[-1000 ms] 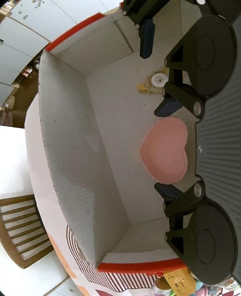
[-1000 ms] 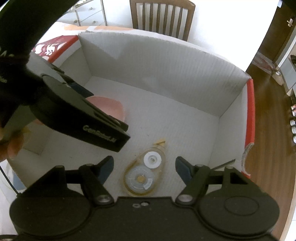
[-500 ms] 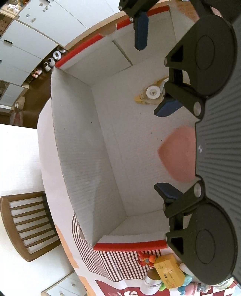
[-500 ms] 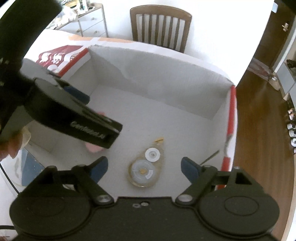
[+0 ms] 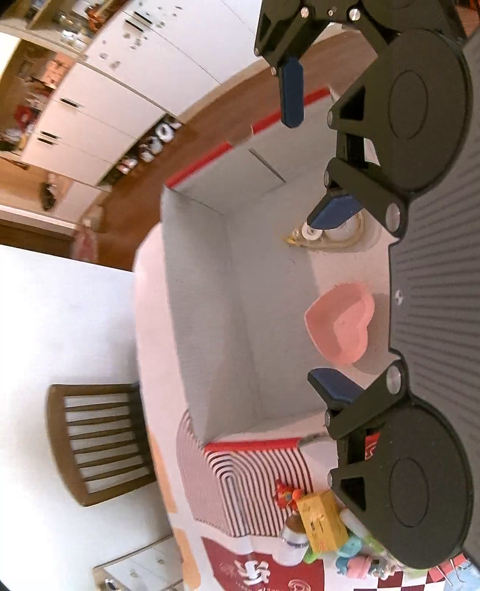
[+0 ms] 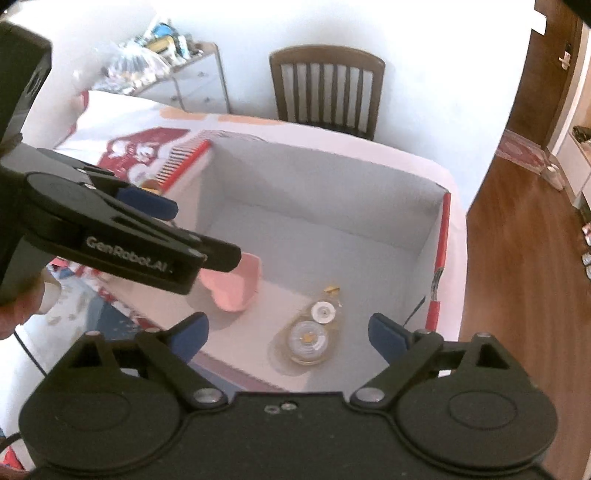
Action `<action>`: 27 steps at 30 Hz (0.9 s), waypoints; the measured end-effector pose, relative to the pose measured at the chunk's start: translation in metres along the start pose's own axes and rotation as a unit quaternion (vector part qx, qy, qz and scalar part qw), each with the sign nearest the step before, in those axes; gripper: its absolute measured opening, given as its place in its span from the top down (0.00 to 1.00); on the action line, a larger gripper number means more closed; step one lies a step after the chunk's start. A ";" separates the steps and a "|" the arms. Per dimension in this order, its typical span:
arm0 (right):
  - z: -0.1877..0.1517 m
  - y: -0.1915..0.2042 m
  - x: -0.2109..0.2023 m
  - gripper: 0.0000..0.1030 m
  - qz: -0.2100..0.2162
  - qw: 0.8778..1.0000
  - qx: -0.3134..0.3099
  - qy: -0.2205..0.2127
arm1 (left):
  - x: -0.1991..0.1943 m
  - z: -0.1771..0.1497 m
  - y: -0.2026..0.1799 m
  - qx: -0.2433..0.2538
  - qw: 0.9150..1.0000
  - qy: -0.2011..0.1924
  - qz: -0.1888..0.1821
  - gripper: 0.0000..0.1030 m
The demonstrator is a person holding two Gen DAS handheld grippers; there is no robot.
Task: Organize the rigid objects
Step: 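Lower the pink dish into the shoebox and open the left tool while the right tool releases the tape, then move both tools back toward the remaining items on the cloth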
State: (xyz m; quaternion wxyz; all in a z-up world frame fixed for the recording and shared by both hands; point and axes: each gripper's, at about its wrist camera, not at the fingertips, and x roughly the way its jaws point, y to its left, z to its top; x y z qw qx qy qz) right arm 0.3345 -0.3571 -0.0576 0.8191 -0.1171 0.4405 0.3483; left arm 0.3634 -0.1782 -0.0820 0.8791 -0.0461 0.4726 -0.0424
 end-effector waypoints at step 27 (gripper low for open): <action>-0.021 0.109 -0.042 0.00 0.032 0.994 0.039 -0.099 | -0.134 -0.124 0.112 -0.043 0.988 -0.140 -0.044 0.00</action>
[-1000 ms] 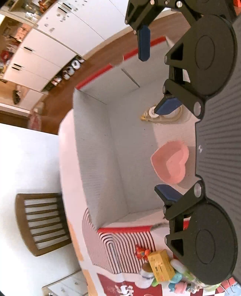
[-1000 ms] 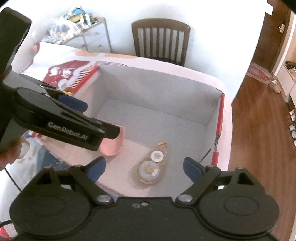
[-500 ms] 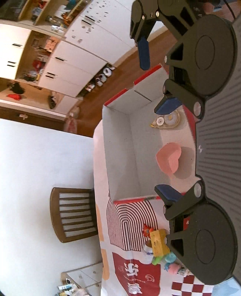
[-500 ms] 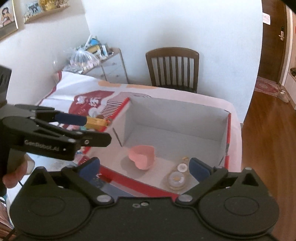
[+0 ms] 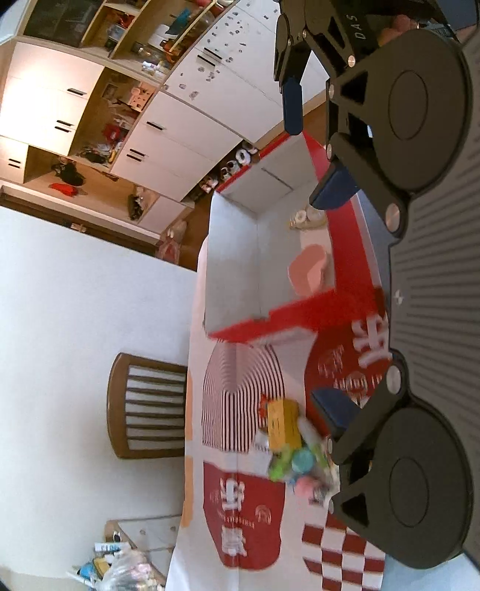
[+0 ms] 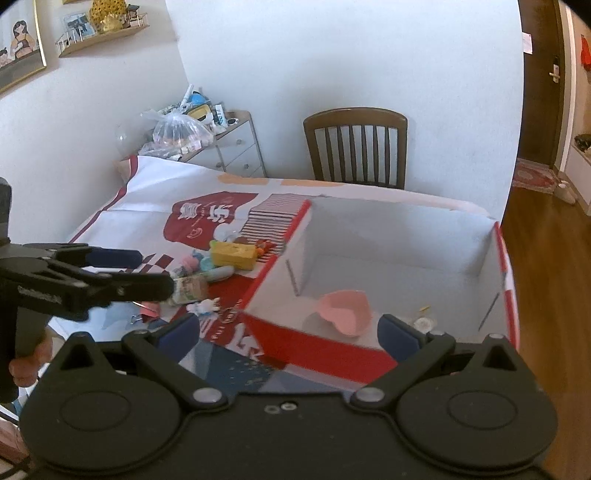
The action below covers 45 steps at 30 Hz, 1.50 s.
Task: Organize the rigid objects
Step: 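Move both tools back toward the remaining items on the cloth, then grasp the pink binder clip with the left tool while the right tool grasps the white bunny figurine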
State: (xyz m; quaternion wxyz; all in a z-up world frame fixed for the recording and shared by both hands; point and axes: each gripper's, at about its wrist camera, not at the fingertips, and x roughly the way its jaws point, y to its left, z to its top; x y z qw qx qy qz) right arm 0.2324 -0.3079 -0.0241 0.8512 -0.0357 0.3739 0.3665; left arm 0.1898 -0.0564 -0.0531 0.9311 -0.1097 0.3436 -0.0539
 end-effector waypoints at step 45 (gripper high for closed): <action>-0.008 0.150 0.223 0.11 -0.052 0.984 -0.136 0.105 | 0.054 -0.096 0.210 0.094 0.993 0.051 0.049 0.01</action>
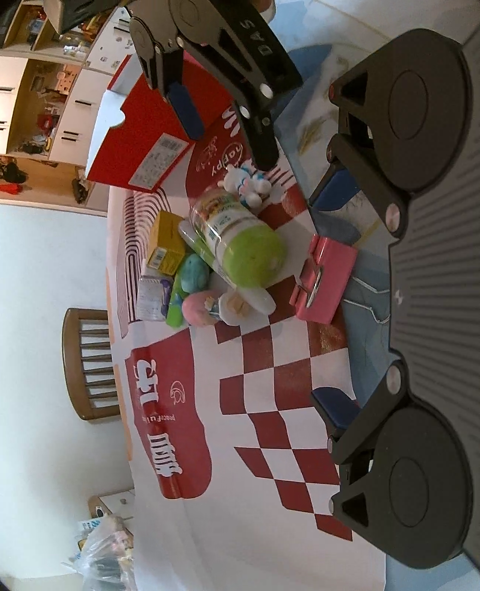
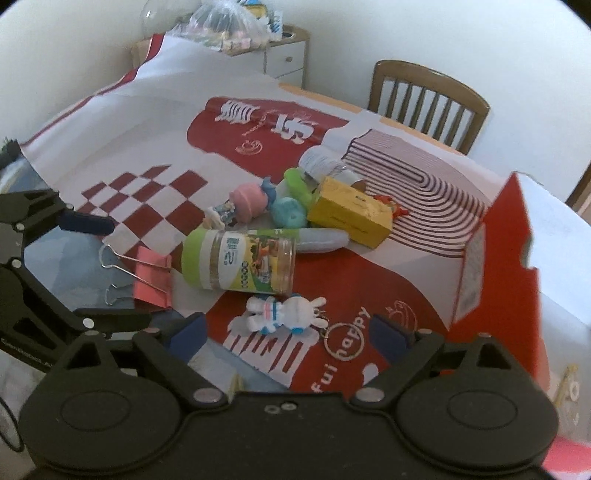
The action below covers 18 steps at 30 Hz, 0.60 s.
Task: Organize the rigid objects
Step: 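Grasp the pink binder clip with the left tool while the right tool grasps the white bunny figurine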
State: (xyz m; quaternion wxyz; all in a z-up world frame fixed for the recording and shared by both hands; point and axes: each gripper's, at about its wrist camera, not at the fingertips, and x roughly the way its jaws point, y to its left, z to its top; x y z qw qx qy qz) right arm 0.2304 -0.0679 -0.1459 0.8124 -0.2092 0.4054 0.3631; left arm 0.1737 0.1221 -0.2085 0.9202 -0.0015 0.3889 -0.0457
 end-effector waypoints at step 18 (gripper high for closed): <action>0.006 0.006 0.036 0.23 0.020 1.000 -0.010 0.020 | 0.011 -0.003 -0.010 0.040 0.999 -0.011 -0.012 0.42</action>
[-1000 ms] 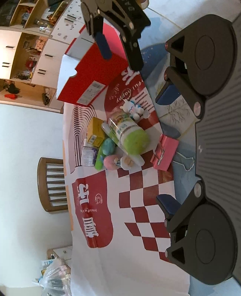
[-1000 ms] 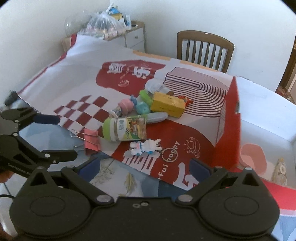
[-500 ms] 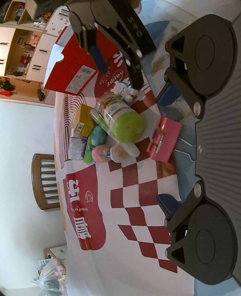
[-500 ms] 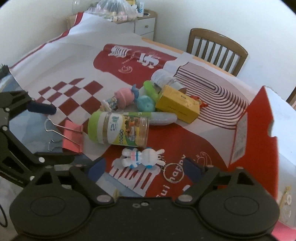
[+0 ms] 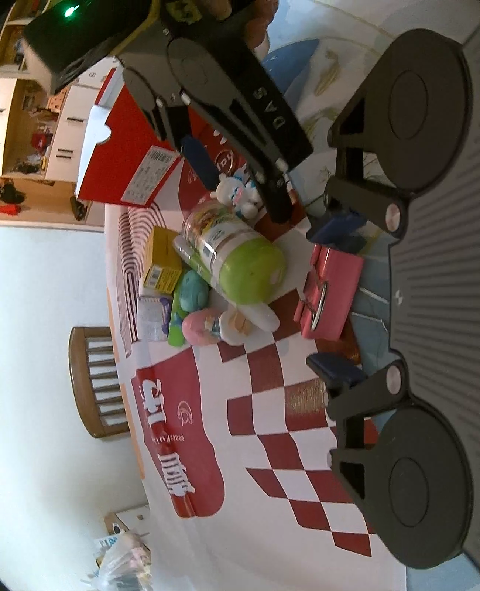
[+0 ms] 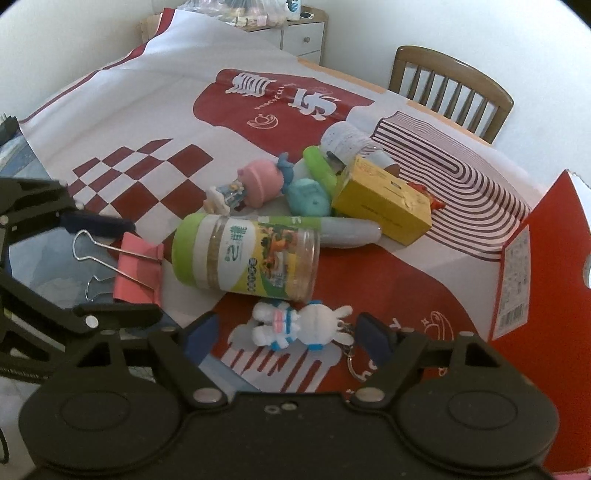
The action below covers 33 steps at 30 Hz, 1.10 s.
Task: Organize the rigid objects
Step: 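Grasp the pink binder clip with the left tool while the right tool grasps the white bunny figurine, then carry the binder clip with the left tool while the right tool carries the bunny to the shoebox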
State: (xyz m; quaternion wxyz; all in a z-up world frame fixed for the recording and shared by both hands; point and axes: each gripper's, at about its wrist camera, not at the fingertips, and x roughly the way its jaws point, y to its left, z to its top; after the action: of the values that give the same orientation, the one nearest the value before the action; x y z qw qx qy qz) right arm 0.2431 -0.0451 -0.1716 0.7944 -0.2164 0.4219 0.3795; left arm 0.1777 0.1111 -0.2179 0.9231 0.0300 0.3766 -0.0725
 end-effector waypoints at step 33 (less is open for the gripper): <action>-0.029 -0.012 -0.093 0.45 -0.009 0.996 0.076 -0.044 | -0.043 0.010 -0.042 -0.033 0.999 0.005 0.016 0.50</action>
State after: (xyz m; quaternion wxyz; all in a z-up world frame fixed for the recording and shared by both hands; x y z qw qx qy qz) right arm 0.2046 -0.1104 -0.1096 0.8296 -0.1421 0.4123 0.3485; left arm 0.1477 0.0735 -0.1802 0.9227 0.0058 0.3828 -0.0447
